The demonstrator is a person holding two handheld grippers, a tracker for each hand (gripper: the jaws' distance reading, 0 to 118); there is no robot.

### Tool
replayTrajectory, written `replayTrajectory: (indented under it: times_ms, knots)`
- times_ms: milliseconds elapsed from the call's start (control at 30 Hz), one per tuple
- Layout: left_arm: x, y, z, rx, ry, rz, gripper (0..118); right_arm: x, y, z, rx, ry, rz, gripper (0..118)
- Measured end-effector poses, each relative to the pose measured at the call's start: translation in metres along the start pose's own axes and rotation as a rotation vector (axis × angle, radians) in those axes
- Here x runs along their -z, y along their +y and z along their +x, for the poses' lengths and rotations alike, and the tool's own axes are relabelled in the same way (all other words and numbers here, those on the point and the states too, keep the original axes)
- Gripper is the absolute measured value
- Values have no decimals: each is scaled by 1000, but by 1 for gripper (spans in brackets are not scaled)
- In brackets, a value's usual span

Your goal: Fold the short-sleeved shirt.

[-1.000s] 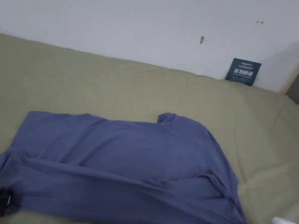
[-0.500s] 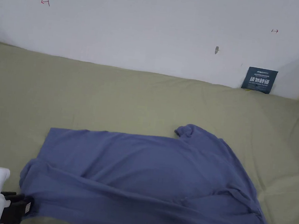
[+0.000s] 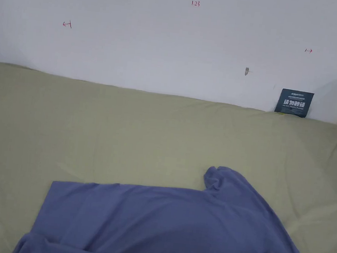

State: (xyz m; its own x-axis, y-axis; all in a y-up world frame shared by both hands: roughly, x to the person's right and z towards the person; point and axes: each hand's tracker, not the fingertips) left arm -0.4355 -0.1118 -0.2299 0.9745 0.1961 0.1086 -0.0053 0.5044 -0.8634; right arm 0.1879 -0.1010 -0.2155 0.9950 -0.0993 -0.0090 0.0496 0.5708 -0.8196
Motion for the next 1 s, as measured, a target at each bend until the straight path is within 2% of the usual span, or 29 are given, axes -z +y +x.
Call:
replayTrajectory:
  times_ms: [133, 300, 333, 367, 400, 433, 467, 533, 700, 833, 867, 900, 933, 967, 1000]
  knots:
    - [1, -24, -8, -57, 6, -38, 8, 7, -14, 0, -58, -16, -79, 5]
    - [2, -39, -9, -100, 0, -32, 8, 14, -23, 0, -47, -15, -86, 6]
    - [1, -41, -7, -104, -13, -8, 10, 13, -22, 0, -49, -12, -80, 9]
    - [-1, -41, -8, -108, -29, 20, 24, 11, -22, -1, -51, -3, -71, 19]
    - [-3, -42, -9, -133, -63, 30, 62, 5, -21, -2, -59, 14, -57, 53]
    - [-5, -42, -13, -175, -97, 26, 82, 0, -19, -3, -79, 13, -44, 69]
    - [-6, -43, -15, -221, -148, 38, 86, -4, -18, -4, -90, 9, -32, 69]
    - [-20, -44, -14, -276, -192, 99, 86, -21, -13, -9, -104, -8, 23, 69]
    - [-78, -23, 29, -165, -5, 314, 86, -73, 8, -37, -57, 8, 258, 69]
    - [-94, 2, 89, -88, 91, 503, 85, -87, 27, -90, -97, -54, 420, 69]
    - [-91, 5, 103, -70, 129, 522, 84, -88, 29, -101, -96, -70, 455, 69]
    - [-88, 8, 120, -52, 181, 540, 74, -87, 29, -116, -90, -92, 499, 68]
    - [-85, 9, 134, -36, 206, 540, 54, -88, 28, -129, -82, -104, 516, 67]
    - [-82, 10, 147, -29, 223, 539, 21, -88, 27, -140, -78, -98, 510, 67]
    - [-75, 8, 158, -22, 199, 537, 0, -88, 23, -151, -81, -85, 516, 61]
